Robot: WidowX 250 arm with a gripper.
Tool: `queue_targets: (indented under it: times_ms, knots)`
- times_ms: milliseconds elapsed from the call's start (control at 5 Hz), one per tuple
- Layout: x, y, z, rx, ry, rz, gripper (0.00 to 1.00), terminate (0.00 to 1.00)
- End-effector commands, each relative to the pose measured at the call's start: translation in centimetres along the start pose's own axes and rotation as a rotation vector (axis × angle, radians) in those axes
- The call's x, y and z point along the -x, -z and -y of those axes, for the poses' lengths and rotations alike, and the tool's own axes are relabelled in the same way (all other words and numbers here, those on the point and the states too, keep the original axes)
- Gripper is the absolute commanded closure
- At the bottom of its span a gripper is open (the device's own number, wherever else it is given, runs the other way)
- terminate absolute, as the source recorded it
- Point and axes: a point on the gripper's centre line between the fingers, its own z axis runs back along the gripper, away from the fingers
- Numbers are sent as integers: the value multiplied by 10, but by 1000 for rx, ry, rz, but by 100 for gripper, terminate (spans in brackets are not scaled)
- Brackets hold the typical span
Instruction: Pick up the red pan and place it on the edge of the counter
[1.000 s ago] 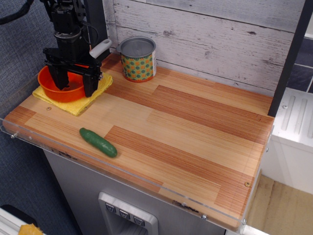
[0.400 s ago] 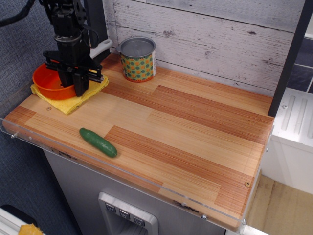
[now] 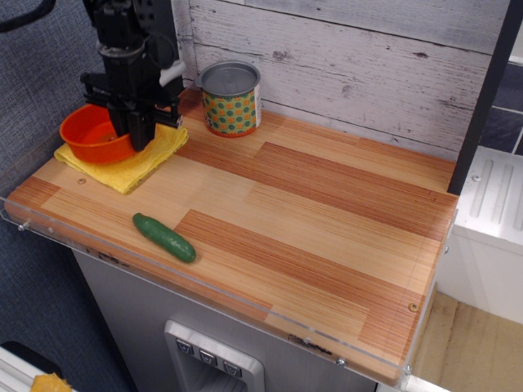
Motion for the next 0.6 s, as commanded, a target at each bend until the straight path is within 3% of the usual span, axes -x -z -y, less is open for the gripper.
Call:
queue_targets:
  times_ms: [0, 400]
  knots:
    - [-6, -49, -18, -108, -99, 76, 100, 0]
    - [1, -79, -4, -123, -97, 138, 100, 0]
